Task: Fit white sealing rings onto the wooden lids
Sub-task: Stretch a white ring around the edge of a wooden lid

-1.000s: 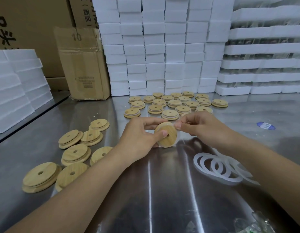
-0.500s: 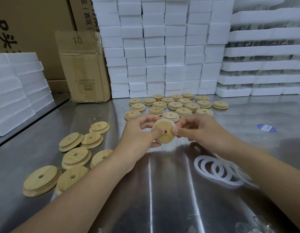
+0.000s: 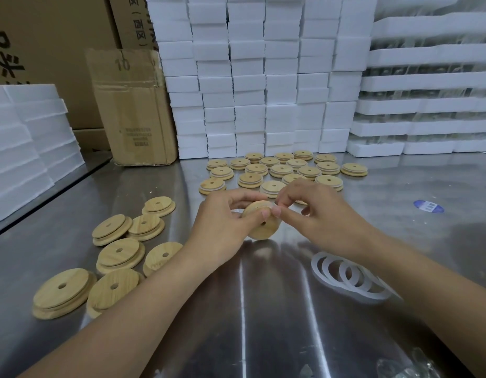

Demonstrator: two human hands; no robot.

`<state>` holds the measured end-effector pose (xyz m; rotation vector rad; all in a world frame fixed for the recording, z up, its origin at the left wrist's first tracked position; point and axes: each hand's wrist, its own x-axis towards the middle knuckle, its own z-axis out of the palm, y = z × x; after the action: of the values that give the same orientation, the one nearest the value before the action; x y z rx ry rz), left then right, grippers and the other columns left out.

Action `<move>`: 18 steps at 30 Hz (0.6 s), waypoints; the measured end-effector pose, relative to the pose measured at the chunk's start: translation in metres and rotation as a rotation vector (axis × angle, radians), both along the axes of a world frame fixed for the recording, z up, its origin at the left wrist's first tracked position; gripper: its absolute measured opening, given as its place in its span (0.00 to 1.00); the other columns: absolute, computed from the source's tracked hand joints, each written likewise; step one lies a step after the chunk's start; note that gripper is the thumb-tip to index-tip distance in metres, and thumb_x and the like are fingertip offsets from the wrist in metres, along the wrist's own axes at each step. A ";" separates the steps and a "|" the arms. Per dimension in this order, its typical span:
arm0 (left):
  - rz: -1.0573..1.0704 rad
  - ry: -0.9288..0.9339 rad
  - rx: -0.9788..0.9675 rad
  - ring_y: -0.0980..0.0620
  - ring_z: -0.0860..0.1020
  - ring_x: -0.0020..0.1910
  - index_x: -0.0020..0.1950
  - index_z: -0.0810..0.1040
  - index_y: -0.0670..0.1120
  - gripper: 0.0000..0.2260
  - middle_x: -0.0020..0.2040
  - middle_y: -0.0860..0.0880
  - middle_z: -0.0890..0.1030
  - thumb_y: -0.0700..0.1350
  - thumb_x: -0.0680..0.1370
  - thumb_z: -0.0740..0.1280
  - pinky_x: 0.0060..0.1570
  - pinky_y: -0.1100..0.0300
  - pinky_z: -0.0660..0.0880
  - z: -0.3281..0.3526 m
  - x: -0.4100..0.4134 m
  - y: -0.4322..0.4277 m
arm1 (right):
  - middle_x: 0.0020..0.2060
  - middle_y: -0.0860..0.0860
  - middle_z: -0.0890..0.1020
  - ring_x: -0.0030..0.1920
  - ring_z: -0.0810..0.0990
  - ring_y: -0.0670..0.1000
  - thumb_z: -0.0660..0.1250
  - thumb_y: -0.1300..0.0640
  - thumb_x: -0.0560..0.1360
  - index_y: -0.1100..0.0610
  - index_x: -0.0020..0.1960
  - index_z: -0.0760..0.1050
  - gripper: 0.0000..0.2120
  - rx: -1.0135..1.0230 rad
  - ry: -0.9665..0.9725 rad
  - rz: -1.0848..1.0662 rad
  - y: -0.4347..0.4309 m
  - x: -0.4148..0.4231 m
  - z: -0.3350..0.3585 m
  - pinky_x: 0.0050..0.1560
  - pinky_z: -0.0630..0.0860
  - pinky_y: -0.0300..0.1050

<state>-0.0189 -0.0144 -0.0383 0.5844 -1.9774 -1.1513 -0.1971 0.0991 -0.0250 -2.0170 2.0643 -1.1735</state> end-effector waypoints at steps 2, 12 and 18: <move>0.005 -0.010 0.007 0.55 0.87 0.48 0.56 0.88 0.52 0.10 0.50 0.53 0.89 0.44 0.76 0.80 0.49 0.47 0.87 0.000 0.000 0.000 | 0.50 0.44 0.83 0.53 0.80 0.44 0.72 0.50 0.80 0.49 0.44 0.81 0.07 0.006 -0.012 0.007 0.000 0.001 0.000 0.50 0.70 0.35; -0.059 -0.020 0.015 0.51 0.88 0.49 0.56 0.89 0.50 0.11 0.49 0.52 0.89 0.40 0.76 0.79 0.53 0.48 0.86 0.001 0.001 -0.002 | 0.48 0.46 0.85 0.54 0.82 0.45 0.76 0.57 0.76 0.52 0.43 0.84 0.04 0.016 -0.305 0.034 0.000 0.007 0.006 0.60 0.76 0.46; 0.010 0.012 0.097 0.45 0.88 0.45 0.53 0.89 0.53 0.09 0.48 0.51 0.89 0.43 0.75 0.81 0.47 0.39 0.86 -0.003 -0.001 -0.002 | 0.48 0.40 0.87 0.52 0.83 0.37 0.77 0.55 0.76 0.53 0.40 0.87 0.07 0.145 -0.584 -0.037 -0.001 0.004 0.003 0.57 0.71 0.42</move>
<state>-0.0203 -0.0161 -0.0411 0.6347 -1.9145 -1.2467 -0.1931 0.0978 -0.0216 -1.3579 1.8252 -1.3632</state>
